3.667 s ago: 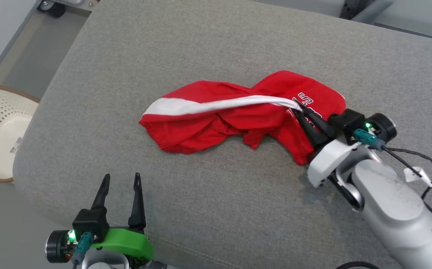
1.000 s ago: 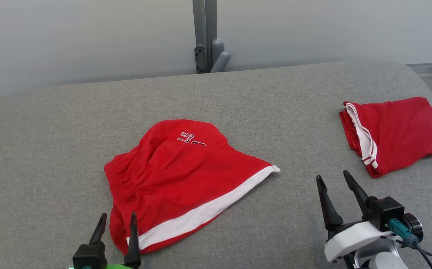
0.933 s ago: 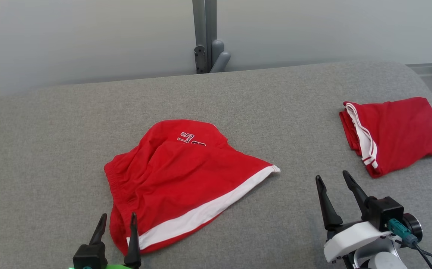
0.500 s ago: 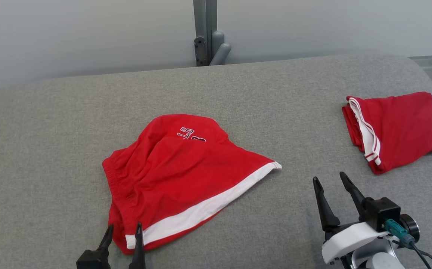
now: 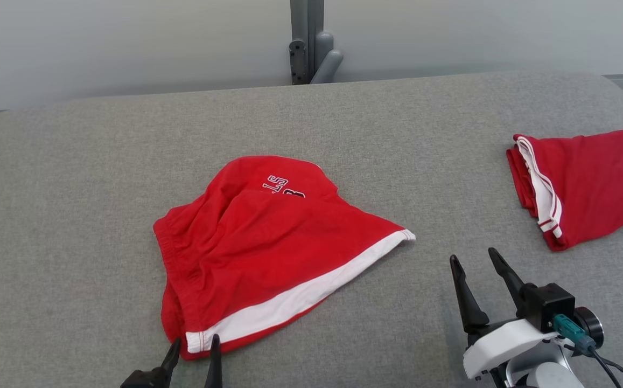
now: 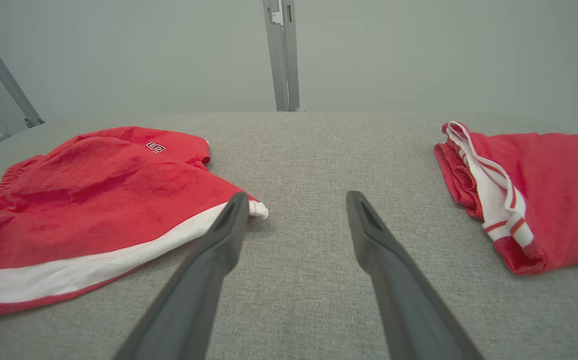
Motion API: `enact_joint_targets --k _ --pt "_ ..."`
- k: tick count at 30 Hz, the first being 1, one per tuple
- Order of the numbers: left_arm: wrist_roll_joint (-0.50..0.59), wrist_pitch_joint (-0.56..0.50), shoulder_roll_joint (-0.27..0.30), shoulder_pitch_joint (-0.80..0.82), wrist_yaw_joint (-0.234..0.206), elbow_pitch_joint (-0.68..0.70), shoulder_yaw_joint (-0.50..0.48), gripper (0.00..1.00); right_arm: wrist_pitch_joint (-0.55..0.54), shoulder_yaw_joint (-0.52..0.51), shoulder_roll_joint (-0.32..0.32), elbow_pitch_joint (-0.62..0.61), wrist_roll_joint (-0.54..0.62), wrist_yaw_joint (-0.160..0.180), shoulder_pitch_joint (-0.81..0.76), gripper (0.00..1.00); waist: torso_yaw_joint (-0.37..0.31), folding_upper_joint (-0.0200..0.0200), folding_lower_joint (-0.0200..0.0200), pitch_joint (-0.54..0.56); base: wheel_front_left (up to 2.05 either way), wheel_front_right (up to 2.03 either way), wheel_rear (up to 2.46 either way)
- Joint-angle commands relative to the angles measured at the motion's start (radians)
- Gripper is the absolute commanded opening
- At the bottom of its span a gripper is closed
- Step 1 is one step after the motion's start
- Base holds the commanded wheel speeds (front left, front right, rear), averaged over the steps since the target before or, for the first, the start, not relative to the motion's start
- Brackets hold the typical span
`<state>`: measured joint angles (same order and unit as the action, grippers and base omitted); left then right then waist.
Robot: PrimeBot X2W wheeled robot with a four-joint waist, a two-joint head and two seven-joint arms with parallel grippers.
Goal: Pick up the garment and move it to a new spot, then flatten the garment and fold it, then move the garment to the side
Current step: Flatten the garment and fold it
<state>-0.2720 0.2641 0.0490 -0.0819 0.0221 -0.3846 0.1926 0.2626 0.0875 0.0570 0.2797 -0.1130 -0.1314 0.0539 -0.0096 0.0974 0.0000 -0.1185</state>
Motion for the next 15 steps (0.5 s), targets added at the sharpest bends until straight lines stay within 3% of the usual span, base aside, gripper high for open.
enact_joint_targets --k 1,3,4,5,6,11,15 --pt "-0.019 -0.001 0.003 -0.007 0.005 -0.005 0.0 1.0 0.002 0.003 0.005 0.002 -0.006 0.002 0.013 1.0 0.004 0.0001 0.0 -0.006 0.0 0.0 0.0" --pt "-0.02 -0.001 0.003 0.01 0.01 -0.013 0.006 0.96 0.002 0.005 0.005 0.0 -0.005 0.002 0.016 1.0 0.006 0.0001 0.0 -0.013 0.0 0.0 0.0" --pt "-0.022 -0.001 0.003 0.017 0.011 -0.016 0.007 0.68 0.002 0.008 0.004 -0.001 -0.005 0.002 0.018 1.0 0.006 0.0001 0.0 -0.017 0.0 0.0 0.0" --pt "-0.022 -0.001 0.003 0.025 0.012 -0.017 0.008 0.25 0.002 0.009 0.005 -0.002 -0.005 0.002 0.021 1.0 0.007 0.0001 0.0 -0.02 0.0 0.0 0.0" --pt "-0.02 -0.001 0.003 0.032 0.014 -0.015 0.008 0.0 0.002 0.009 0.006 -0.004 -0.006 0.002 0.024 1.0 0.008 0.0001 0.0 -0.024 0.0 0.0 0.0" --pt "-0.011 -0.001 0.004 0.063 0.01 0.006 -0.005 0.0 0.002 0.019 0.011 0.0 -0.017 0.002 0.038 1.0 0.024 0.0001 0.0 -0.048 0.0 0.0 0.0" --pt "0.011 -0.001 0.003 0.089 -0.014 0.058 -0.084 0.0 0.002 0.084 0.014 0.026 -0.07 0.002 0.061 1.0 0.053 0.0001 0.0 -0.076 0.0 0.0 0.0"
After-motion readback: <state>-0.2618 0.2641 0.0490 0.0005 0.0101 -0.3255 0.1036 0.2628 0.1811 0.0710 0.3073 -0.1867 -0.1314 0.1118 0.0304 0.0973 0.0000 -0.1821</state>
